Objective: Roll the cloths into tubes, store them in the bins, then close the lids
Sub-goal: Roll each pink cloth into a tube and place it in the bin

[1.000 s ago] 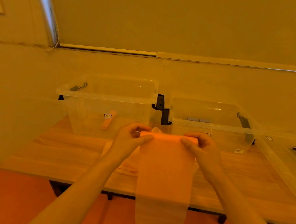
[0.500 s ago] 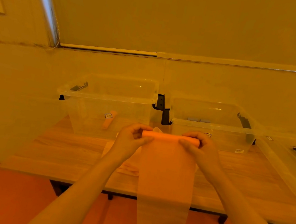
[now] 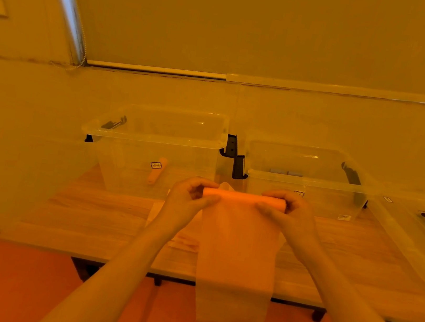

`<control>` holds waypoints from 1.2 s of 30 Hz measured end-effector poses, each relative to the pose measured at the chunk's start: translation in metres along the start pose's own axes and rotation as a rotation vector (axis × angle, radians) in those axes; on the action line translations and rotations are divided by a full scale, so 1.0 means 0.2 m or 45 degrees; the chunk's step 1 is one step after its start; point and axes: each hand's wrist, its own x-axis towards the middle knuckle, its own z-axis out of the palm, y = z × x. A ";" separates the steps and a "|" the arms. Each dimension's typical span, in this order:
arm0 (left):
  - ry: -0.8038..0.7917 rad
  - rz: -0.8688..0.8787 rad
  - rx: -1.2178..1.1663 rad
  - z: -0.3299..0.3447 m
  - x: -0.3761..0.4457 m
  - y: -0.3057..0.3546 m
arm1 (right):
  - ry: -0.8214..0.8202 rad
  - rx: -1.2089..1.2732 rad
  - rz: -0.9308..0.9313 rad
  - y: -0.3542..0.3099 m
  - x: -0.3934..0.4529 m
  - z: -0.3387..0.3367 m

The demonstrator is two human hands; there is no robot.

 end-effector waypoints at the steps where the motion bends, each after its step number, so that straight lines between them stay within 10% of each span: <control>1: 0.008 -0.006 -0.001 0.00 0.00 0.00 | -0.009 0.005 -0.007 0.00 0.00 0.00; 36: -0.026 0.030 0.019 0.00 -0.01 0.00 | 0.010 0.101 0.023 0.03 0.00 -0.01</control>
